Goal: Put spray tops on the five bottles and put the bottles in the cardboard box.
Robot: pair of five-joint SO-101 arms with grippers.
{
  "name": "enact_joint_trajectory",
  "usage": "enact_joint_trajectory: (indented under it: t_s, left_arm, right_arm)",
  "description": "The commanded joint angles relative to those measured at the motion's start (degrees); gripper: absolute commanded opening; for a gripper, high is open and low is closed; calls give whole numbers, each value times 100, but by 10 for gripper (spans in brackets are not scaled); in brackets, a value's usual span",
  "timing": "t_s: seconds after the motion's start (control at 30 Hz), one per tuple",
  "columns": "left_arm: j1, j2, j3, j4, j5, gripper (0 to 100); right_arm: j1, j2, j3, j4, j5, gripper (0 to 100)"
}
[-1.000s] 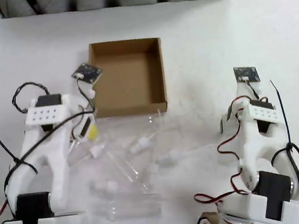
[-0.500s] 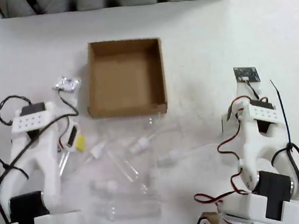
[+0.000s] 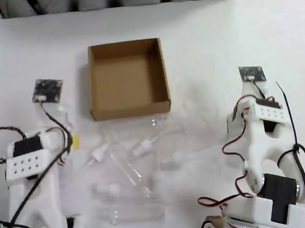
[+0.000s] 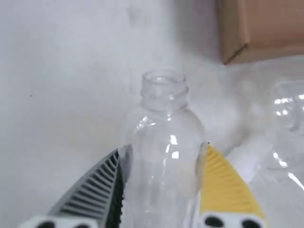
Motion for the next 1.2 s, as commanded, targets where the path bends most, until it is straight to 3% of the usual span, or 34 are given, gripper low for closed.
enact_joint_trajectory:
  t_s: [0.0,0.1,0.27,0.57,0.67,0.8,1.0,1.17]
  left_arm:
    - [-242,-57,-158,-229,387,112]
    - [-338,338,-431,-246,571,112]
    - [-426,901,-756,-273,571,112]
    - [-426,971,-730,-396,545,112]
    - [-426,980,-730,-396,545,112]
    - [-426,989,-730,-396,545,112]
    - [-426,1015,-730,-396,545,112]
    - [-409,1015,-730,-404,545,112]
  right_arm:
    - [31,-84,-976,945,35,187]
    - [-127,-75,-1618,1684,343,195]
    - [-215,-31,-1864,2044,378,316]
    - [-224,-84,-2075,2440,659,315]
    - [-347,-84,-2418,3125,659,241]
    - [-673,-92,-2752,3873,659,39]
    - [-1393,-699,-2514,4391,651,64]
    - [-2281,-1684,-1820,4251,677,67]
